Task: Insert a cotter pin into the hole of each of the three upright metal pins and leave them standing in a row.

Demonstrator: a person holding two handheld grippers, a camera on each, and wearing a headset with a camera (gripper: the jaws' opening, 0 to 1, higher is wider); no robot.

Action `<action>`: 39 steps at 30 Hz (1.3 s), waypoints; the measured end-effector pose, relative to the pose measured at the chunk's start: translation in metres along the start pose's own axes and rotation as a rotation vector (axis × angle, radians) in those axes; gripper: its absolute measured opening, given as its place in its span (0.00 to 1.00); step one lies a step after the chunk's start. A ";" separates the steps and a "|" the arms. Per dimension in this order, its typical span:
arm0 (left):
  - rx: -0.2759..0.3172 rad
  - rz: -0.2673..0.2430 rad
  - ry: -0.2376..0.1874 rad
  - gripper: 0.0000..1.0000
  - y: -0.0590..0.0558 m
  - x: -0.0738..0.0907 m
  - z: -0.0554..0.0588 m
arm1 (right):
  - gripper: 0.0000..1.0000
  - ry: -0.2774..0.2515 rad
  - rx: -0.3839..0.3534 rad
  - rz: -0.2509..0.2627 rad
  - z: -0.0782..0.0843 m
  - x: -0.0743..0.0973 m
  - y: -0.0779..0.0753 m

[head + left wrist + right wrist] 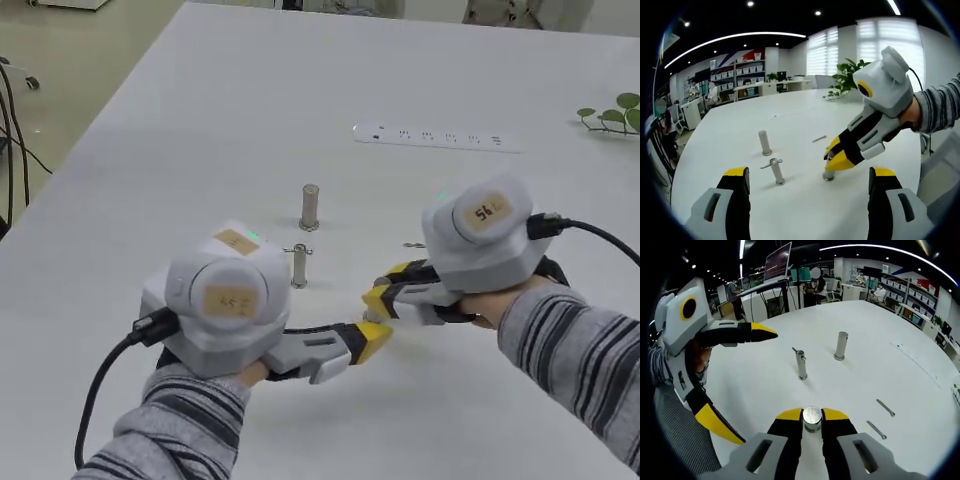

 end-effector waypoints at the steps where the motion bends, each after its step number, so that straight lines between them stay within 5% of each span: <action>1: -0.002 0.000 0.000 0.98 -0.001 0.000 0.000 | 0.09 -0.006 -0.023 0.005 0.000 0.000 0.000; 5: -0.008 0.002 0.001 0.98 -0.003 0.001 0.000 | 0.13 -0.046 -0.130 -0.008 0.003 0.001 -0.001; 18: 0.028 -0.015 -0.017 0.99 -0.004 0.006 -0.001 | 0.29 -0.051 -0.109 -0.033 0.010 0.035 -0.019; 24: 0.028 -0.011 -0.013 0.99 -0.006 0.006 0.000 | 0.31 0.000 -0.100 -0.093 0.020 0.039 -0.034; 39: 0.022 -0.002 -0.007 0.97 -0.004 0.002 0.004 | 0.30 0.141 0.008 -0.088 0.034 0.029 -0.084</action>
Point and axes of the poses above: the centre of the closed fingertips' face, and the gripper's own axes: x roughly backward along the fingers, y roughly to its left, z roughly out of its underside, the point moved 7 cm from there along x, roughly backward along the fingers, and after that the axes turned 4 degrees about z, right-handed, at the moved point
